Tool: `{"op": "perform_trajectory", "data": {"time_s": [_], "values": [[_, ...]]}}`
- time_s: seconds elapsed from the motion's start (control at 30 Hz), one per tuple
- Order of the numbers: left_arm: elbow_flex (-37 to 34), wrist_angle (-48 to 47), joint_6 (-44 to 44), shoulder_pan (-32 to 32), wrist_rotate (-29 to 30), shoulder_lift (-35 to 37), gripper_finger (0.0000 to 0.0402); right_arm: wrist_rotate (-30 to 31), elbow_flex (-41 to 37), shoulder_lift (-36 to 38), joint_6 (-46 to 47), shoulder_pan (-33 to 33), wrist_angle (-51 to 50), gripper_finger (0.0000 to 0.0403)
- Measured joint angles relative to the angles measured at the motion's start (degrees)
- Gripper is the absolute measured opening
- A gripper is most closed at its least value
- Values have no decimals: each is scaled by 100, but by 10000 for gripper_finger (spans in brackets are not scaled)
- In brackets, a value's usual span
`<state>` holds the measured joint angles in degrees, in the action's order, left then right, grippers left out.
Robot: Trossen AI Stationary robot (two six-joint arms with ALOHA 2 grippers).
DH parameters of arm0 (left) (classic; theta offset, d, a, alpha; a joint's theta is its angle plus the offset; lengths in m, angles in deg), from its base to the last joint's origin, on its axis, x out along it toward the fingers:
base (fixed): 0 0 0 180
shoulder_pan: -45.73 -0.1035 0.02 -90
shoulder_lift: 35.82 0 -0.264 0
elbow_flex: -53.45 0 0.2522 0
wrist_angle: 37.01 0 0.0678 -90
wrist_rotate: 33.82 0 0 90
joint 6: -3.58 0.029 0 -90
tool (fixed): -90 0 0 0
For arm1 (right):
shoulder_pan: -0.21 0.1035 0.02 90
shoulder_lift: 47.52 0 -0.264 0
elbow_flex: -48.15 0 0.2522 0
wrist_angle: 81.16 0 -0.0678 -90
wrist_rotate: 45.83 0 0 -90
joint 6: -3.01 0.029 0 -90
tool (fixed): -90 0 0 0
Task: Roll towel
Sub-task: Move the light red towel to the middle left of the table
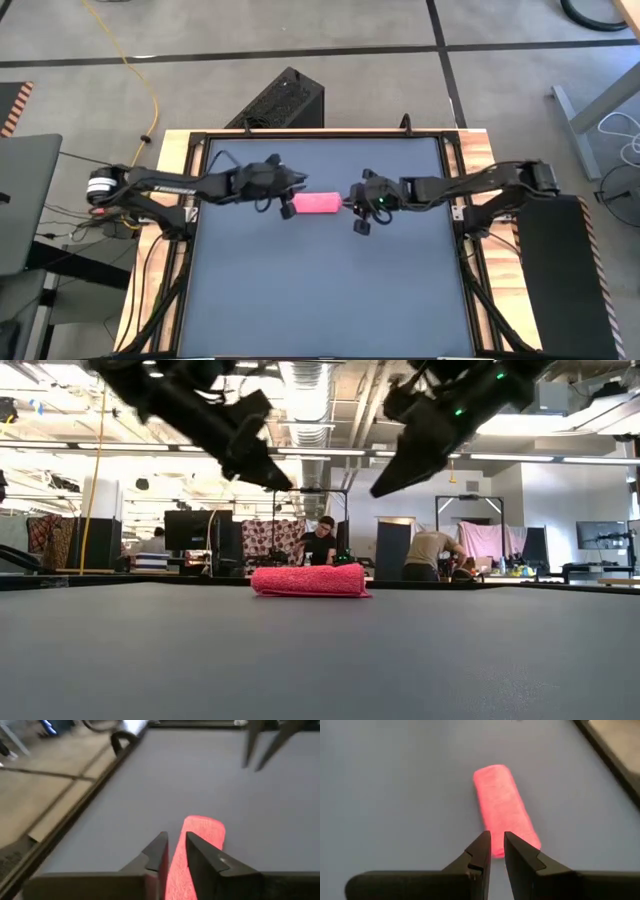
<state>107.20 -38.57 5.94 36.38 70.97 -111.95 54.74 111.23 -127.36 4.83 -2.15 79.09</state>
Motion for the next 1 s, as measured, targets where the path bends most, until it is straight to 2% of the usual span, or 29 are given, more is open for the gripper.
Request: {"op": "perform_trajectory", "data": {"time_s": [0.17,0.43,0.53,0.7,1.0], "values": [[1187,-1393,269,-415,-945,-895,114,138,-273,278,486,429,-127,79],[2626,-2716,649,-369,-1145,-2482,210,977,-806,433,1009,1049,-143,79],[3039,-3101,505,-466,-1573,-2923,237,1096,-937,435,1154,1166,-123,79],[3408,-3459,842,-522,-1042,-3358,262,1261,-1029,435,1234,1272,-113,79],[3490,-3444,811,-527,-1394,-3976,270,1259,-1027,435,1232,1288,-40,79]]}}
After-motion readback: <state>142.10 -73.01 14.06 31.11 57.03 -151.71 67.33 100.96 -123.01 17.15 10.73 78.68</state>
